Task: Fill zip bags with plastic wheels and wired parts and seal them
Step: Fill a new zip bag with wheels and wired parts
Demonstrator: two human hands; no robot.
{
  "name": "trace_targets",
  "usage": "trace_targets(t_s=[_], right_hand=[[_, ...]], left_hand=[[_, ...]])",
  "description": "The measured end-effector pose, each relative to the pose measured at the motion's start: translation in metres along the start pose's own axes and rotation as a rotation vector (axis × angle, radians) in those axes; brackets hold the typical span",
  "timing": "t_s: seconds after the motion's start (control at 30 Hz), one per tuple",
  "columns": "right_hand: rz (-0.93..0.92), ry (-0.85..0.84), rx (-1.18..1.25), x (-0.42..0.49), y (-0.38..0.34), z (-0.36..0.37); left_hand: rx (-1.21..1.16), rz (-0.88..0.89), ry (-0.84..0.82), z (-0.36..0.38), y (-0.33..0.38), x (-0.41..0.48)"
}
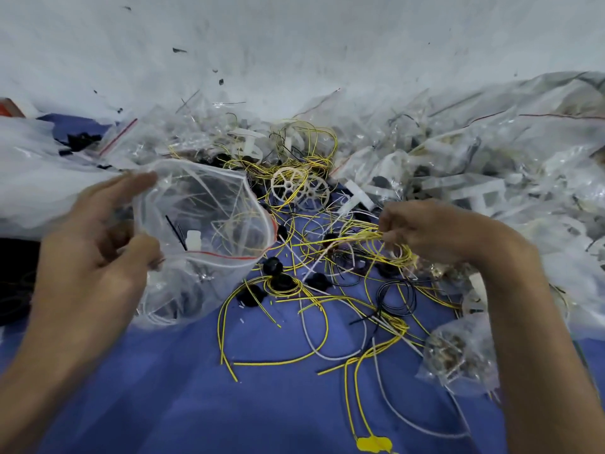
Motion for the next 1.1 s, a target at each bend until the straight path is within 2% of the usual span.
trace_targets(t_s=[0.1, 0.2, 0.3, 0.37, 0.57, 0.8, 0.93, 0.97, 1.0, 1.1], right_hand=[[-0.061, 0.126, 0.244, 0.001, -0.008, -0.01], [-0.029, 0.192, 0.429, 0.002, -0.012, -0.016], [0.01, 0.211, 0.791, -0.01, -0.011, -0.026], [-0.02, 0.22, 0.916, -0.02, -0.01, -0.033], [-0.017, 0.473, 1.086, -0.026, -0.005, -0.049], [-0.129, 0.726, 1.175, -0.033, -0.003, -0.064], [-0.078, 0.891, 1.268, -0.015, -0.001, -0.051], [-0.021, 0.875, 1.202, -0.006, -0.002, -0.041], [0.053, 0.784, 1.009, 0.004, -0.004, -0.028], [0.233, 0.237, 0.064, 0.014, 0.004, 0.023]], left_hand=[[-0.064, -0.046, -0.05, 0.007, 0.006, -0.003], [-0.084, -0.049, -0.054, 0.008, 0.008, -0.004], [-0.082, -0.042, -0.066, 0.008, 0.013, -0.005], [-0.076, -0.045, -0.063, 0.009, 0.016, -0.005], [-0.087, -0.077, -0.038, 0.011, 0.028, -0.007], [-0.152, -0.078, -0.013, 0.013, 0.04, -0.006], [-0.149, -0.071, -0.03, 0.014, 0.043, -0.005], [-0.146, -0.077, -0.035, 0.015, 0.044, -0.006], [-0.141, -0.078, -0.036, 0.015, 0.046, -0.006], [-0.128, -0.094, -0.049, 0.015, 0.041, -0.003]])
Point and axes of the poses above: each hand's wrist, its own x-axis towards the middle knuckle, its own z-axis out of the palm, y = z × x, the point moved 5 cm from there along x, towards the middle knuckle
